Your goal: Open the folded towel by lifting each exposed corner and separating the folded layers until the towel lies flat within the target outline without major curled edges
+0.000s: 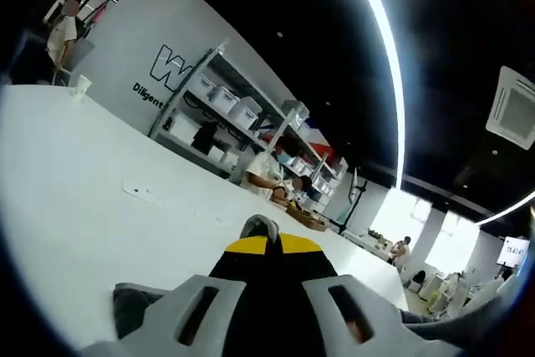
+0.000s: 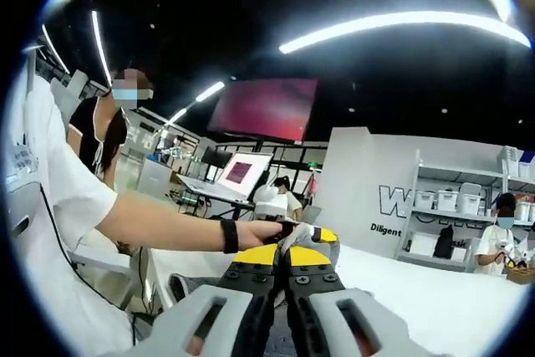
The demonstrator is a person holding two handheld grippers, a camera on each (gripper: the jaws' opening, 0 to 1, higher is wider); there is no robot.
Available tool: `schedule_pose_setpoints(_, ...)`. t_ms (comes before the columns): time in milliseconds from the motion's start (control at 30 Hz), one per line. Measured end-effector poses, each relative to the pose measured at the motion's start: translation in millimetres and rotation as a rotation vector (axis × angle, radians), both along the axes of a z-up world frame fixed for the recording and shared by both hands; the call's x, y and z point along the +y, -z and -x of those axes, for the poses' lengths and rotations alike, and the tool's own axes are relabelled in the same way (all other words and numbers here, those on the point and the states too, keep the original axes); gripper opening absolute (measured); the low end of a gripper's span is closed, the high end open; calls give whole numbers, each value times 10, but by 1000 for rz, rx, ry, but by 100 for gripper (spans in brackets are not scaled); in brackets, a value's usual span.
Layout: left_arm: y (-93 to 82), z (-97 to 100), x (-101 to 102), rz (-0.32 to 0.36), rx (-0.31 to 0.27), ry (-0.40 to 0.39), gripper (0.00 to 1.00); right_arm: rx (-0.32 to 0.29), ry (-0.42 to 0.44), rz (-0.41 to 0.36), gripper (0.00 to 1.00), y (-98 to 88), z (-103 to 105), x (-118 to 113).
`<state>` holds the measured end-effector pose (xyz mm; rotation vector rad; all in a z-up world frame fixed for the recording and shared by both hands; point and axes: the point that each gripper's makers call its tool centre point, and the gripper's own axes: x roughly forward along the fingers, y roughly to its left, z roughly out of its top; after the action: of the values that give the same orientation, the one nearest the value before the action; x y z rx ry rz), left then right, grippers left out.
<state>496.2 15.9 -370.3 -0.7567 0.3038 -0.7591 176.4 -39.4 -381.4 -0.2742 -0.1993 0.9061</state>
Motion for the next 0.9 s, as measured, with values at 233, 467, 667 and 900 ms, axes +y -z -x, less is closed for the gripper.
schedule_pose_setpoints(233,-190,-477,234,-16,-46,-34,0,-37,13,-9,0,-112,54,-42)
schedule_pose_setpoints(467,-113,3,-110,-40,-95,-44,0,-48,39,-25,0,-188,36,-135)
schedule_pose_setpoints(667,-72,163,-275,-63,-128,-45,0,-55,57,-45,0,-262,22,-231)
schedule_pose_setpoints(900,-43,235,-392,-92,-157,-35,0,-57,87,-79,0,-373,4,-399)
